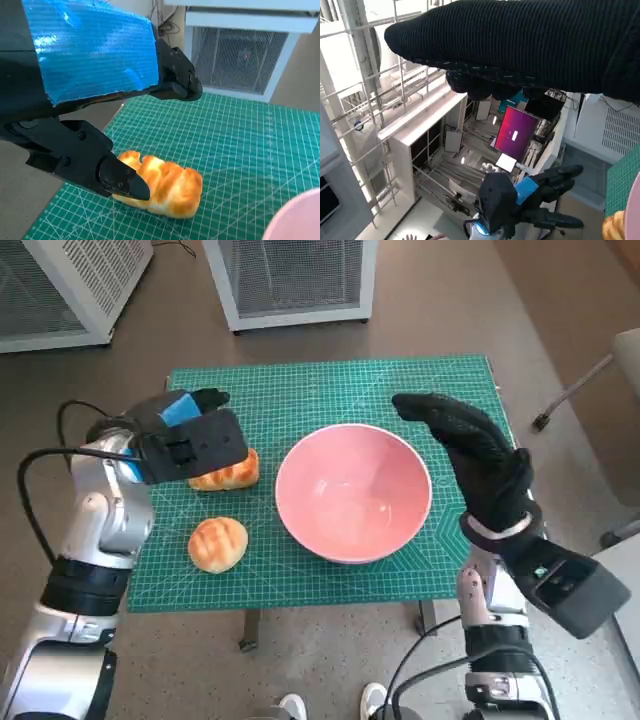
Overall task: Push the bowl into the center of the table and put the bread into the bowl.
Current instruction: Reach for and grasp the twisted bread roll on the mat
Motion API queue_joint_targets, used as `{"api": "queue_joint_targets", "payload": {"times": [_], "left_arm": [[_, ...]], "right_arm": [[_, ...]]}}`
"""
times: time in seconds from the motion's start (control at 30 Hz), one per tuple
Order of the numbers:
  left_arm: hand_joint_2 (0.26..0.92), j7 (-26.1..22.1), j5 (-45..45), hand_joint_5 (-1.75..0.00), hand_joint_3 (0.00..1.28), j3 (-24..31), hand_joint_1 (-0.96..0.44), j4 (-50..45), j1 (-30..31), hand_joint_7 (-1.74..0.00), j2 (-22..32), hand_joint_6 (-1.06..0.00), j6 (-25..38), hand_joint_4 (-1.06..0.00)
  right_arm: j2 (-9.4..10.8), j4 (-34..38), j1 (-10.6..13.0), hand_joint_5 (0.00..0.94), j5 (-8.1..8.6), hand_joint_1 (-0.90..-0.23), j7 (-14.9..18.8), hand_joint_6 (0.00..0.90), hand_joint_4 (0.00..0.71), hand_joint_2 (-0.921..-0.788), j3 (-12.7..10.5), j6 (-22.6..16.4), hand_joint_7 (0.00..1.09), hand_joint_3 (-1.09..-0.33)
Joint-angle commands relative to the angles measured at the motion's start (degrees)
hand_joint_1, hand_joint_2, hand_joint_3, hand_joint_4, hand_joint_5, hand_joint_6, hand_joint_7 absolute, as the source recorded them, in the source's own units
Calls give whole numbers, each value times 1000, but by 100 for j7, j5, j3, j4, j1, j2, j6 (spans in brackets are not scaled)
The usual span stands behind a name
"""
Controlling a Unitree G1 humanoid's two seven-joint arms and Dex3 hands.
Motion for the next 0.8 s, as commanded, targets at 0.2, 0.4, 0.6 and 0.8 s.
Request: {"api": "queue_joint_targets", "payload": {"times": [0.2, 0.4, 0.6, 0.8], "left_arm": [[755, 449, 99, -5, 1, -642, -71, 2371, -943, -36, -360, -420, -538, -273], [753, 881, 99, -2, 0, -943, -71, 3462, -1258, -27, -662, -415, -941, -272], [750, 1128, 133, -1, 0, -1214, -61, 4175, -1446, -18, -874, -405, -1123, -272], [746, 1270, 119, 0, 0, -1380, -43, 4597, -1513, -13, -1017, -400, -1150, -255]], "right_arm": [[14, -47, 137, 0, 86, -558, 80, -1, 283, -921, -3, 191, 711, -673], [21, -87, 172, 0, 117, -559, 106, -1, 283, -921, -14, 215, 711, -673], [23, -117, 205, 0, 138, -560, 128, -1, 283, -921, -29, 227, 711, -672], [7, -107, 210, 1, 165, -561, 146, -1, 283, -921, -49, 251, 711, -671]]}}
